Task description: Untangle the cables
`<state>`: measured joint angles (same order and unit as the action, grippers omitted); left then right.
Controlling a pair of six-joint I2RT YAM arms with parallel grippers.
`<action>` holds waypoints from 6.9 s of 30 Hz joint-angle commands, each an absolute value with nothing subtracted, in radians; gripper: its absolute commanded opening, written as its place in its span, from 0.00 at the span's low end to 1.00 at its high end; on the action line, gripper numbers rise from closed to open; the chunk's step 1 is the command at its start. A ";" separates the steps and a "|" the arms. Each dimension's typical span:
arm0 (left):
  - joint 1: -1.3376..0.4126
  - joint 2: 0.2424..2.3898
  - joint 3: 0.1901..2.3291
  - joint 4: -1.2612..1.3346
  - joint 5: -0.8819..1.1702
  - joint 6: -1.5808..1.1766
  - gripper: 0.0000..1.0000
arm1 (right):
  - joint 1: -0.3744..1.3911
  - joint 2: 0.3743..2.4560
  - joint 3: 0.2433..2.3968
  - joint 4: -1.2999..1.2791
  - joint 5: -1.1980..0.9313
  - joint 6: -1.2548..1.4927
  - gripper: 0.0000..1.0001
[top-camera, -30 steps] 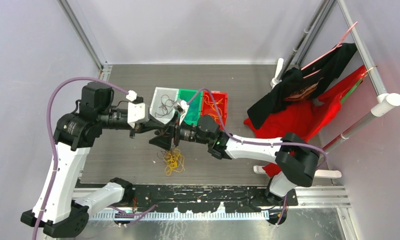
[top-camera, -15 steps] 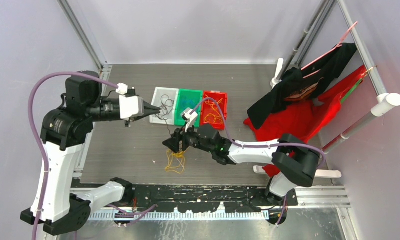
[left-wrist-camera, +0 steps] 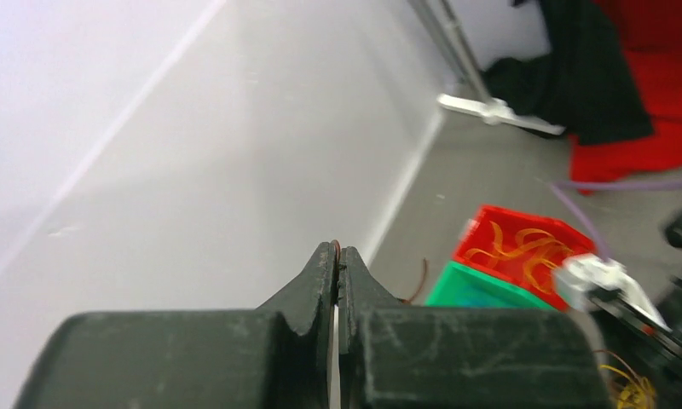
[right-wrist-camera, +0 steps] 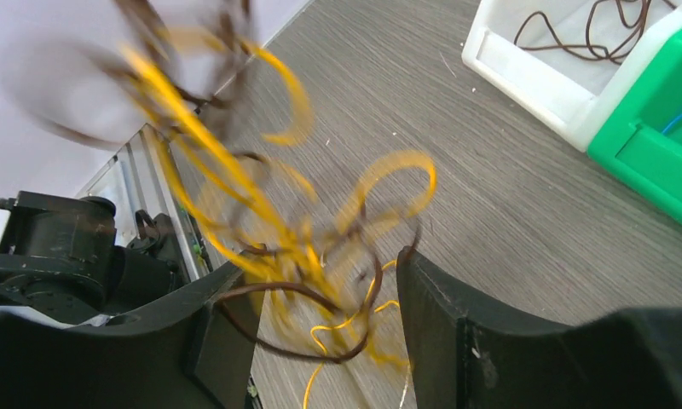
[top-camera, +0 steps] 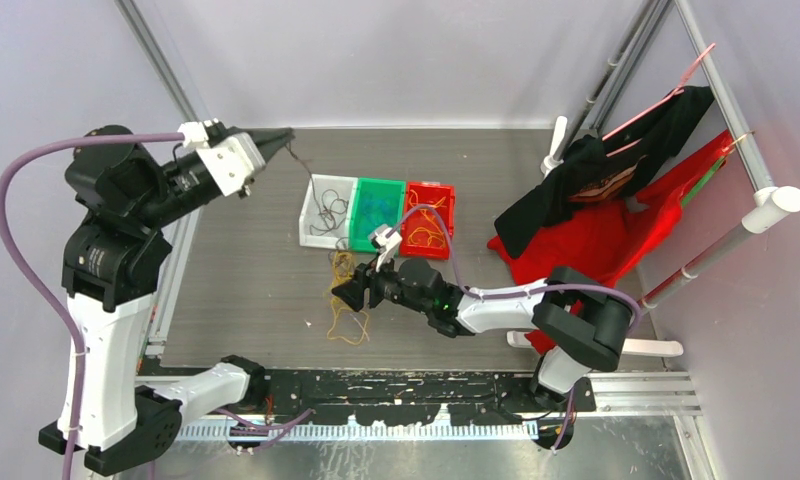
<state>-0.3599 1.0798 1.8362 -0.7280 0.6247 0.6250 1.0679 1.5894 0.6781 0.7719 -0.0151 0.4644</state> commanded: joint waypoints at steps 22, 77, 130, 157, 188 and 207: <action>-0.363 1.030 1.894 -0.452 0.454 0.587 0.00 | 1.079 1.403 0.626 0.694 0.090 0.432 0.53; -0.362 1.109 1.928 -0.226 0.211 0.908 0.00 | 1.065 1.272 0.654 0.299 0.041 0.449 0.01; -0.357 1.303 1.304 -0.099 0.126 0.767 0.00 | 1.063 1.033 0.625 -0.005 0.083 0.458 0.01; -0.270 1.575 1.389 -0.527 0.294 0.740 0.00 | 1.064 1.047 0.643 0.009 0.089 0.474 0.01; -0.281 1.769 1.535 -0.664 0.320 0.670 1.00 | 1.027 1.166 0.762 -0.085 0.034 0.532 0.01; -0.363 1.579 1.635 -1.551 0.952 1.137 0.88 | 0.902 1.229 0.803 0.012 -0.348 0.521 0.01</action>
